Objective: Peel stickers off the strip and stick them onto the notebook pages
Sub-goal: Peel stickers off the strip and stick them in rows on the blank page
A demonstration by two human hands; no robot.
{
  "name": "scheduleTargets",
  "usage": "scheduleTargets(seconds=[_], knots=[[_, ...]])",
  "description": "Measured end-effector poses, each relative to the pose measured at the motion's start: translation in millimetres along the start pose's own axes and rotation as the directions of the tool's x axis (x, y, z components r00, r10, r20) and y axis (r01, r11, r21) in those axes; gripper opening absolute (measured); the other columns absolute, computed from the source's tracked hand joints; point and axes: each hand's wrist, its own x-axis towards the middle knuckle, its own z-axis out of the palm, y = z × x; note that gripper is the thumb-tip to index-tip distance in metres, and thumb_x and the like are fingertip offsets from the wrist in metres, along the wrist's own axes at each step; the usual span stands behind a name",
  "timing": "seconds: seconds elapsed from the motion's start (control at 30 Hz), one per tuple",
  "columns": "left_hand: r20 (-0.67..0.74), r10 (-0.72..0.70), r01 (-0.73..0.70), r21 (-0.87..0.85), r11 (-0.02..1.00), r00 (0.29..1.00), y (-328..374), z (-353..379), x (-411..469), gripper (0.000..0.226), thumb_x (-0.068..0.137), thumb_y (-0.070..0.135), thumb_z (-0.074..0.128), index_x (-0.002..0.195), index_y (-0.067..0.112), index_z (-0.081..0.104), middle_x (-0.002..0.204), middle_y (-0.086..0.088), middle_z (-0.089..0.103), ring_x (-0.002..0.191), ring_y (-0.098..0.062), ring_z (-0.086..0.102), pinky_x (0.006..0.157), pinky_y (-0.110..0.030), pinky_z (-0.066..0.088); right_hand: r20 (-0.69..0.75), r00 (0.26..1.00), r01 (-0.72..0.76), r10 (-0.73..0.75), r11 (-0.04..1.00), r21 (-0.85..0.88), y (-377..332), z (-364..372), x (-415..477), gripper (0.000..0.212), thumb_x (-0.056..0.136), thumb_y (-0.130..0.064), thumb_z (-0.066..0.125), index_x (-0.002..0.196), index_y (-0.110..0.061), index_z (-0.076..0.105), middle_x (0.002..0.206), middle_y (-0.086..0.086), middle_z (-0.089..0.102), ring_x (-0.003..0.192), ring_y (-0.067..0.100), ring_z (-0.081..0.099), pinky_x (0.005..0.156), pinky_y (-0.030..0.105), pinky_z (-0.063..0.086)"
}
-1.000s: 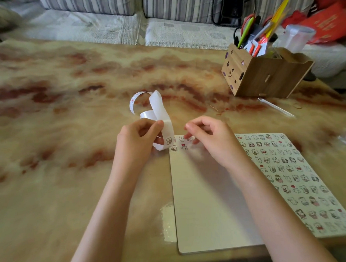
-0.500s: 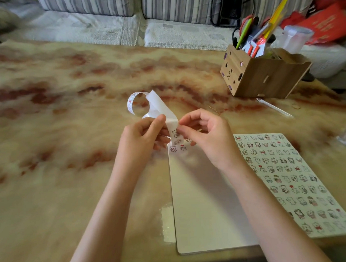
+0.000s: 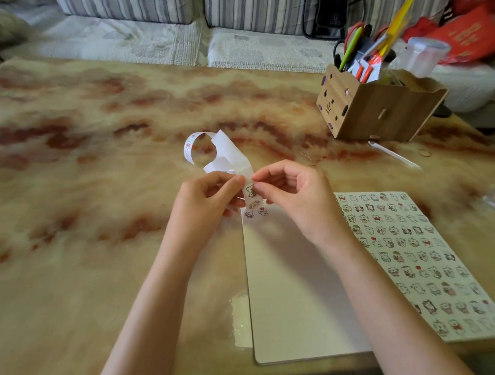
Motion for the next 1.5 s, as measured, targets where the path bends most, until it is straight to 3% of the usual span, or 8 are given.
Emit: scheduleTargets(seconds=[0.4, 0.87, 1.0, 1.07, 1.13, 1.2, 1.37, 1.5], knots=[[-0.005, -0.003, 0.003, -0.002, 1.0, 1.0, 2, 1, -1, 0.017, 0.091, 0.02, 0.06, 0.084, 0.011, 0.072, 0.07, 0.002, 0.073, 0.052, 0.002, 0.061, 0.047, -0.01, 0.042, -0.009, 0.999, 0.032, -0.033, 0.996, -0.081, -1, 0, -1, 0.016, 0.081, -0.004, 0.072, 0.08, -0.019, 0.071, 0.07, -0.011, 0.069, 0.066, 0.0, 0.064, 0.07, 0.02, 0.052], [-0.017, -0.002, 0.003, 0.029, 1.0, 1.0, 0, 2, -2, 0.017, 0.09, 0.022, 0.061, 0.08, 0.015, 0.073, 0.07, 0.001, 0.073, 0.054, -0.001, 0.06, 0.048, -0.009, 0.04, 0.035, 0.999, -0.016, 0.022, 0.984, -0.178, -4, -1, -3, 0.008, 0.086, -0.011, 0.068, 0.081, -0.017, 0.065, 0.067, -0.014, 0.061, 0.059, -0.001, 0.051, 0.057, 0.009, 0.039], [-0.061, -0.013, 0.016, 0.055, 0.998, 0.998, -2, 2, 0, 0.017, 0.089, 0.024, 0.062, 0.081, 0.016, 0.074, 0.07, 0.001, 0.073, 0.059, -0.006, 0.063, 0.05, -0.011, 0.042, 0.045, 0.999, 0.03, -0.021, 0.977, -0.209, -7, 0, -4, 0.007, 0.088, -0.01, 0.065, 0.083, -0.014, 0.063, 0.08, -0.005, 0.06, 0.064, 0.001, 0.049, 0.061, 0.009, 0.038], [-0.096, -0.02, 0.026, 0.056, 0.998, 0.995, -3, 0, 1, 0.017, 0.09, 0.024, 0.061, 0.081, 0.015, 0.073, 0.066, 0.004, 0.072, 0.056, -0.003, 0.062, 0.049, -0.011, 0.043, 0.03, 0.999, 0.023, -0.018, 0.986, -0.166, -8, 0, -4, 0.012, 0.088, -0.011, 0.065, 0.081, -0.019, 0.061, 0.079, -0.009, 0.06, 0.066, 0.001, 0.048, 0.063, 0.011, 0.039], [-0.123, -0.018, 0.026, 0.067, 0.997, 0.992, -3, -2, 0, 0.018, 0.09, 0.023, 0.06, 0.082, 0.015, 0.073, 0.066, 0.003, 0.072, 0.055, -0.005, 0.061, 0.049, -0.014, 0.046, 0.0, 1.0, -0.019, 0.019, 0.996, -0.089, -10, -5, -1, 0.014, 0.089, -0.011, 0.064, 0.079, -0.021, 0.061, 0.073, -0.015, 0.059, 0.065, 0.001, 0.049, 0.064, 0.014, 0.041], [-0.145, -0.01, 0.022, 0.081, 0.996, 0.989, -4, -3, 0, 0.018, 0.09, 0.022, 0.059, 0.08, 0.015, 0.073, 0.067, 0.0, 0.072, 0.054, -0.007, 0.062, 0.049, -0.018, 0.047, -0.027, 0.996, -0.089, 0.088, 0.996, -0.031, -9, -15, 2, 0.013, 0.089, -0.009, 0.063, 0.081, -0.018, 0.062, 0.072, -0.01, 0.061, 0.062, 0.004, 0.053, 0.059, 0.019, 0.044], [-0.167, -0.008, 0.029, 0.126, 0.992, 0.986, -6, -6, 1, 0.019, 0.09, 0.023, 0.059, 0.078, 0.016, 0.072, 0.069, 0.001, 0.072, 0.055, -0.008, 0.062, 0.052, -0.018, 0.047, 0.011, 0.937, -0.342, 0.348, 0.926, -0.159, 4, -39, 2, 0.007, 0.086, -0.008, 0.067, 0.081, -0.012, 0.066, 0.069, -0.002, 0.066, 0.053, 0.005, 0.054, 0.045, 0.015, 0.04], [-0.166, -0.009, 0.033, 0.14, 0.99, 0.986, -5, -5, 1, 0.019, 0.089, 0.024, 0.059, 0.078, 0.017, 0.073, 0.071, 0.001, 0.073, 0.068, -0.021, 0.067, 0.061, -0.026, 0.05, 0.01, 0.912, -0.401, 0.41, 0.897, -0.187, 9, -39, 3, 0.002, 0.085, -0.006, 0.068, 0.085, -0.005, 0.069, 0.069, 0.0, 0.067, 0.049, 0.004, 0.053, 0.043, 0.011, 0.037]])
